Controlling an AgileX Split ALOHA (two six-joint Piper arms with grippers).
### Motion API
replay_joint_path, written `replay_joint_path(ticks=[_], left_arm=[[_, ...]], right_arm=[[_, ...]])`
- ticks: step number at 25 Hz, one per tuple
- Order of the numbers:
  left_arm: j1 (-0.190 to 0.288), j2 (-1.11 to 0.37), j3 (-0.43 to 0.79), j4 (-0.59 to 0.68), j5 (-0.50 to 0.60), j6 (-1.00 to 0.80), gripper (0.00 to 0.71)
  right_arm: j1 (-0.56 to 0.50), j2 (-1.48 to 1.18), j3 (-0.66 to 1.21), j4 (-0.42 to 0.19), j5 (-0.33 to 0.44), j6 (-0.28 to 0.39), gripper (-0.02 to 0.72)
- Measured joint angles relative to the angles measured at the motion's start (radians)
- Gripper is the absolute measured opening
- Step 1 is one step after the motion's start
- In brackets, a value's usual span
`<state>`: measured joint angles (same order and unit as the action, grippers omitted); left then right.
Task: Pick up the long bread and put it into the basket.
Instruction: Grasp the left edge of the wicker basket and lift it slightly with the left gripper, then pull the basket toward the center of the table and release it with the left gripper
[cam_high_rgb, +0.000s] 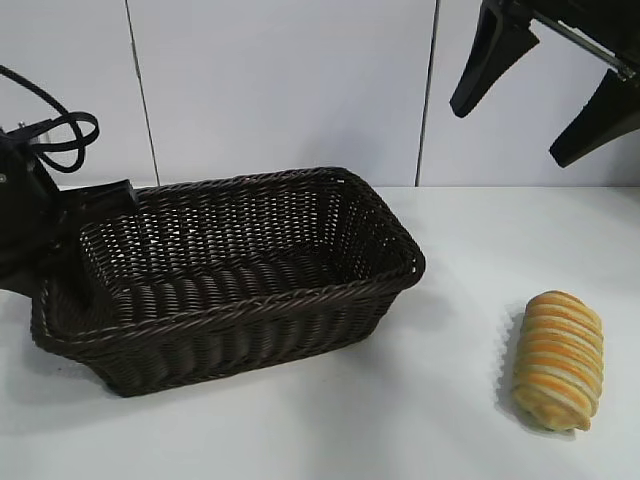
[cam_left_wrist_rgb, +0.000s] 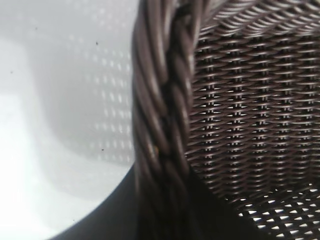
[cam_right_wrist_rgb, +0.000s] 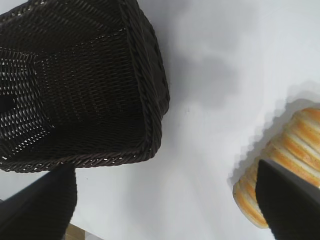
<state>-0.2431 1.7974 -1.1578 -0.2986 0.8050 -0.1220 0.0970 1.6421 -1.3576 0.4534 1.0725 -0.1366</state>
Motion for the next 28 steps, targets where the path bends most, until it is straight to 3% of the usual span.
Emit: replay_joint_path(ticks=[6, 12, 21, 28], left_arm=[[0.007, 0.009, -0.174, -0.057, 0.161, 0.173, 0.099], [0.007, 0.02, -0.225, -0.095, 0.115, 0.177, 0.099], [0.007, 0.209, -0.227, -0.139, 0.084, 0.176, 0.098], [0.007, 0.233, -0.227, -0.143, 0.071, 0.176, 0.098]], right_arm=[[0.0, 0.0, 0.0, 0.0, 0.0, 0.0, 0.695], [0.0, 0.0, 0.0, 0.0, 0.002, 0.0, 0.695], [0.0, 0.0, 0.0, 0.001, 0.008, 0.0, 0.695], [0.0, 0.0, 0.0, 0.001, 0.009, -0.002, 0.695]])
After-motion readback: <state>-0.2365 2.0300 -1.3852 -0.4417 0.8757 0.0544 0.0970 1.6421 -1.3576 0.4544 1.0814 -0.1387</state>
